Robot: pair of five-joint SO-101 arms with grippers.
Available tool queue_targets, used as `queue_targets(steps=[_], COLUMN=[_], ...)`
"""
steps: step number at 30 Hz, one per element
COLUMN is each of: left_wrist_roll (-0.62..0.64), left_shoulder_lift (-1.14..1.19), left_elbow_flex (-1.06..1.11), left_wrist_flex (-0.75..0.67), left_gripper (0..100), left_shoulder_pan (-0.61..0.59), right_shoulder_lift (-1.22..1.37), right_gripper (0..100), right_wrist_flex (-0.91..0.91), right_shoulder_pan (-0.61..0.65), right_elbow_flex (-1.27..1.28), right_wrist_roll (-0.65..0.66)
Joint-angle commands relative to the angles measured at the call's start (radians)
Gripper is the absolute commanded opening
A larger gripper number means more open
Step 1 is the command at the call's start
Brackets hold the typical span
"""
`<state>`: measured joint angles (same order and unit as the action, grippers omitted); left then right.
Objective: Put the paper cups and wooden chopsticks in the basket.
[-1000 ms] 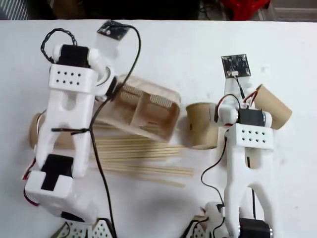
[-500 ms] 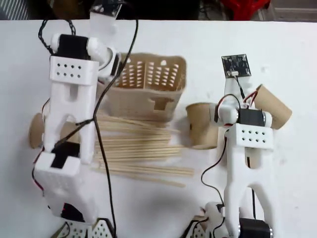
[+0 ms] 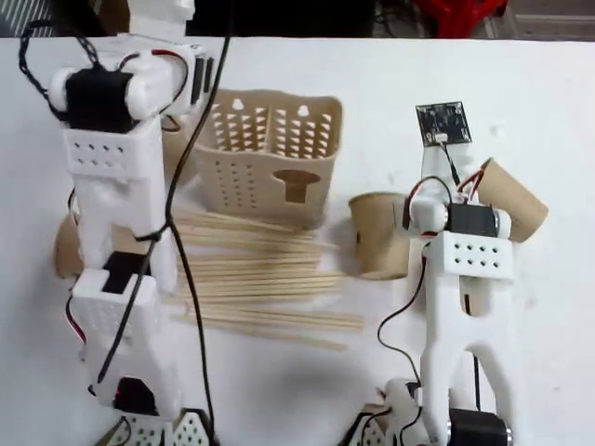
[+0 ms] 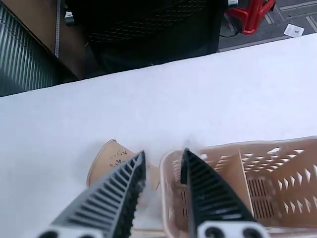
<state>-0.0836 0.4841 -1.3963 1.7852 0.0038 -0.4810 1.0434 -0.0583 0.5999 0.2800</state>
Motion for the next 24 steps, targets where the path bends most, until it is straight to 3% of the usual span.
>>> queue_targets(steps=[1, 7, 16, 24], left_wrist_roll=[0.011, 0.005, -0.071, -0.075], left_shoulder_lift=[-0.058, -0.355, -0.777, -1.096], left_elbow_flex=[-0.025, 0.265, 1.040, 1.729], left_wrist_flex=[0.008, 0.006, -0.009, -0.282], left_gripper=[13, 13, 14, 14], left_shoulder_pan=[-0.039, -0.119, -0.156, -0.239], right_shoulder_lift=[-0.085, -0.179, -0.154, 0.213], right_gripper=[25.4, 25.4, 25.2, 25.3], right_wrist_flex=[0.082, 0.239, 0.312, 0.509], right_shoulder_pan=[-0.047, -0.180, -0.265, -0.271], right_elbow_flex=[-0.061, -0.161, -0.199, -0.450], right_wrist_roll=[0.078, 0.203, 0.463, 0.764])
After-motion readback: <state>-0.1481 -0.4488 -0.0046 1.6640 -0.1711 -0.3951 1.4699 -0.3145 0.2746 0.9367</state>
